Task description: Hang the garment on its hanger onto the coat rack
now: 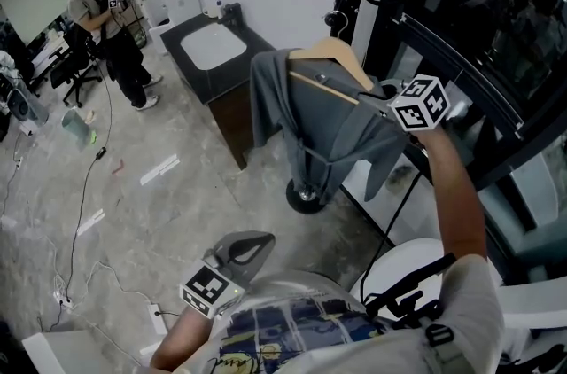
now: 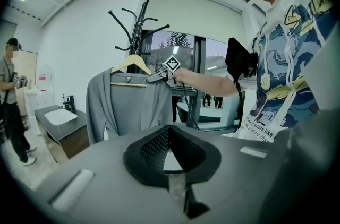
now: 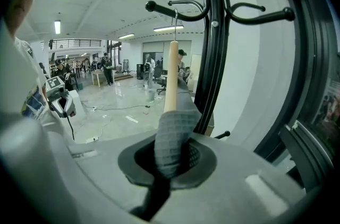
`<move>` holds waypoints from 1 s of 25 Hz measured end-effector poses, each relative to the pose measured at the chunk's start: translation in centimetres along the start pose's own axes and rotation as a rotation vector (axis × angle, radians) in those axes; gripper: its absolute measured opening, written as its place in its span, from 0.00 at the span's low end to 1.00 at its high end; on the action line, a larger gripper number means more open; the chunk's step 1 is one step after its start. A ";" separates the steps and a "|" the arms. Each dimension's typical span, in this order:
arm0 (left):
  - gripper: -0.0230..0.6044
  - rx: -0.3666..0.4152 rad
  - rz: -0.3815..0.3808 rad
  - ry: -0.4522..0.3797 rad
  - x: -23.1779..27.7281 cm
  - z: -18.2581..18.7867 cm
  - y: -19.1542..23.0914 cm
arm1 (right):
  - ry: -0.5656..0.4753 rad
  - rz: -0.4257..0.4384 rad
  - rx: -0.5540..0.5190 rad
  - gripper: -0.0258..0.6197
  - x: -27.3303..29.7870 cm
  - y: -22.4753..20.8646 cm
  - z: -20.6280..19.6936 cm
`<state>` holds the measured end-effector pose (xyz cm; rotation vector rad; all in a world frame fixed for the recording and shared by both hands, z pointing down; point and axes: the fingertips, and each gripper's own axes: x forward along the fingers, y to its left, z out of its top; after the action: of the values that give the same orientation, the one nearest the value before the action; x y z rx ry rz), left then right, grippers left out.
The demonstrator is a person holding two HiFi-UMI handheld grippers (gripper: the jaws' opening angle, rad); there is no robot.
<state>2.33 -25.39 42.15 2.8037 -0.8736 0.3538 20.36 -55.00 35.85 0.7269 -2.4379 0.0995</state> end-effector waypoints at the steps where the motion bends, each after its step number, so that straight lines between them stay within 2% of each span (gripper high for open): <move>1: 0.04 -0.005 -0.001 0.005 0.0 -0.1 0.0 | 0.001 0.000 0.005 0.05 0.2 -0.2 -0.2; 9: 0.04 -0.001 0.010 0.017 -0.9 -0.5 -0.1 | 0.005 -0.003 0.006 0.05 0.8 -0.9 -0.6; 13: 0.04 -0.018 0.009 0.020 -1.9 -0.9 -0.7 | 0.012 -0.049 -0.026 0.06 0.6 -1.1 -0.8; 16: 0.04 -0.010 0.019 0.019 -3.2 -1.3 -0.8 | -0.016 -0.102 -0.034 0.10 0.4 -1.3 -0.5; 18: 0.04 -0.012 0.017 0.019 -4.1 -1.6 -1.2 | -0.046 -0.151 -0.028 0.17 -0.3 -1.6 -0.1; 21: 0.04 -0.011 0.006 0.018 -5.6 -1.9 -1.7 | -0.064 -0.251 -0.028 0.24 -1.9 -2.0 0.3; 25: 0.04 -0.014 -0.017 0.015 -7.5 -2.5 -2.7 | -0.087 -0.402 -0.035 0.29 -5.0 -1.8 0.5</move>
<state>-2.53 -18.63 42.14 2.7901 -0.8453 0.3644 24.47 -54.27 32.52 1.2094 -2.3154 -0.1352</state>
